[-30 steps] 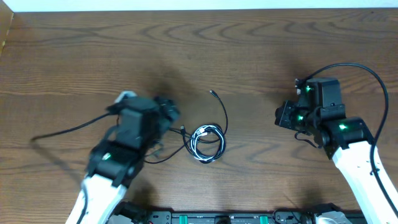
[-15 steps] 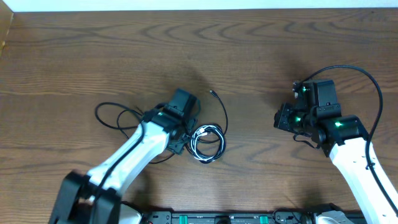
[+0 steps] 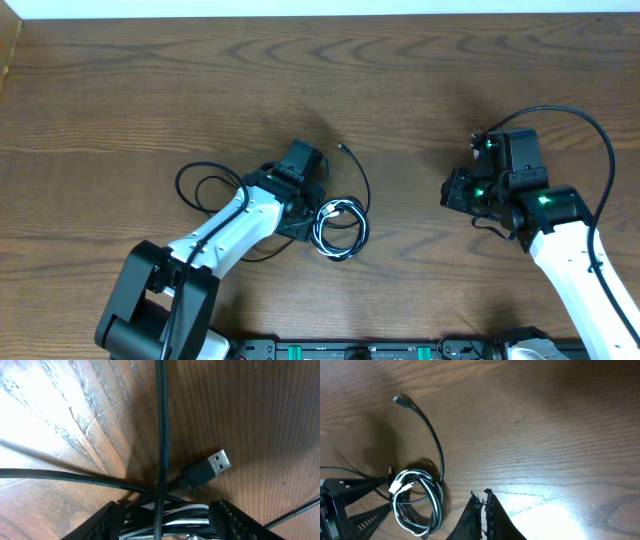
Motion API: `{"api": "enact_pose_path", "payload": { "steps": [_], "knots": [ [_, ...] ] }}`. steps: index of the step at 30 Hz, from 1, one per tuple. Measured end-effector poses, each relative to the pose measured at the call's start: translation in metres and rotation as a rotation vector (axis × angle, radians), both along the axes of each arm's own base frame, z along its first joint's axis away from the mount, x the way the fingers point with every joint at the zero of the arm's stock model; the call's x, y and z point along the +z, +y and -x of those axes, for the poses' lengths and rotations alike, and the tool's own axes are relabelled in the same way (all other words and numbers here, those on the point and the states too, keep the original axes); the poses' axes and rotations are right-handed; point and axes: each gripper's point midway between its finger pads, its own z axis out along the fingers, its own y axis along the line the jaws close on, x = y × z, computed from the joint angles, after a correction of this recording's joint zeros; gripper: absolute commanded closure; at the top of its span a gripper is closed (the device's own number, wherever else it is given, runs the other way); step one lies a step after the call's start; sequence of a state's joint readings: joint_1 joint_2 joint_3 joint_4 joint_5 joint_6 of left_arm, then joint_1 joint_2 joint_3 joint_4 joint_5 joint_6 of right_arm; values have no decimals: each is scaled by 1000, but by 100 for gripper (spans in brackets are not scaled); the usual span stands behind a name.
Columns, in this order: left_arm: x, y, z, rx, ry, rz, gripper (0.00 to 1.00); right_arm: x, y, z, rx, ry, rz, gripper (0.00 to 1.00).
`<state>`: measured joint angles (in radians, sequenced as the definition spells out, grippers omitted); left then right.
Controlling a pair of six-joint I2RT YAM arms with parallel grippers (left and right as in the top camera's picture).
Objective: Untangle cables
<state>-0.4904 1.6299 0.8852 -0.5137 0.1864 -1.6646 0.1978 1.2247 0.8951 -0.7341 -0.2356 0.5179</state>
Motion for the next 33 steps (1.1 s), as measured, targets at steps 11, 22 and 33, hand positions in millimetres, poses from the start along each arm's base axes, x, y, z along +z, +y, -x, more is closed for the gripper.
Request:
{"api": "enact_pose_path", "payload": {
  "steps": [11,22,33],
  "knots": [
    [2,25,-15,24,-40,-48,59,-1,0,1,3,3,2,96],
    [2,16,-9,-38,-64,-89,61,-1,0,2,3,10,4,96],
    [1,24,-11,-33,-80,-148,70,-2,-1,3,3,13,4,96]
  ]
}}
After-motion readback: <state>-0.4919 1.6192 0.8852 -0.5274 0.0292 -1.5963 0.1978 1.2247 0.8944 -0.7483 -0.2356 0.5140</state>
